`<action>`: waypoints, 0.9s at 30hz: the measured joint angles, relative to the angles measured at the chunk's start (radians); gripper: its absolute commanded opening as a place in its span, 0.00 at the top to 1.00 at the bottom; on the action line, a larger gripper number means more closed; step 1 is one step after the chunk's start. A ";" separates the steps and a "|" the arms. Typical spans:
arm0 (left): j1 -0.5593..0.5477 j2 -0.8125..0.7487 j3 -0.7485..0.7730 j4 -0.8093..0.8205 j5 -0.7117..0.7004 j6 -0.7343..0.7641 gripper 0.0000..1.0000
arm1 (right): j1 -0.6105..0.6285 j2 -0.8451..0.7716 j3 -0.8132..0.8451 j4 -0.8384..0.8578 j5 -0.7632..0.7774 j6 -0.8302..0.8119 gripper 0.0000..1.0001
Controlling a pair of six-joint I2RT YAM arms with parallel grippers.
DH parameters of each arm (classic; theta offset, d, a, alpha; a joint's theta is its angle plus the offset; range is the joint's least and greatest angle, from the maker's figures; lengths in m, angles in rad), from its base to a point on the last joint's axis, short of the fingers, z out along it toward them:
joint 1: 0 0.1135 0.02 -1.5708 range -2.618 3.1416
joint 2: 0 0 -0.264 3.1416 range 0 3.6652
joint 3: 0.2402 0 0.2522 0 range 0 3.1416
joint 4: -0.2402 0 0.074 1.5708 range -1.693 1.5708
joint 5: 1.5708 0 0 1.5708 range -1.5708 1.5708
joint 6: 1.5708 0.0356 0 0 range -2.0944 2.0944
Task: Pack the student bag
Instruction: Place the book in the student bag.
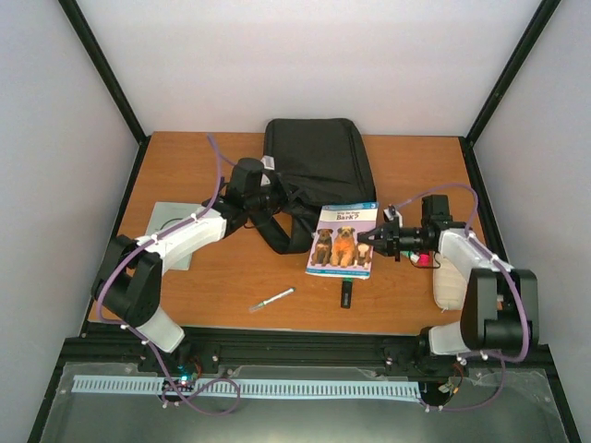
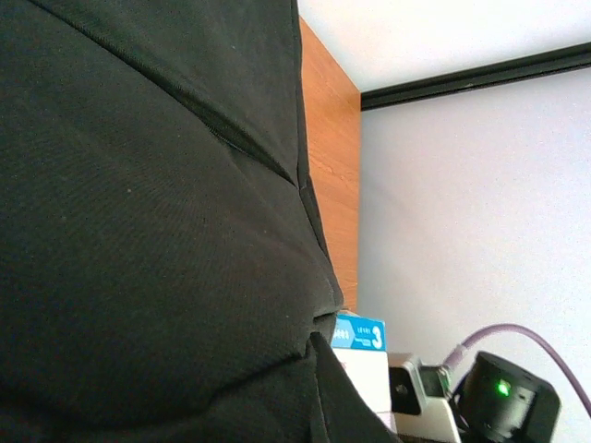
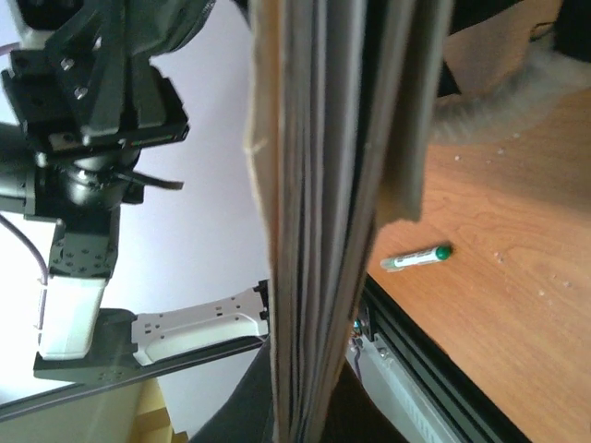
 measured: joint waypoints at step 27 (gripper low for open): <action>0.003 -0.014 -0.100 -0.006 -0.031 0.037 0.99 | 0.076 0.308 0.038 0.108 -0.014 -0.068 0.97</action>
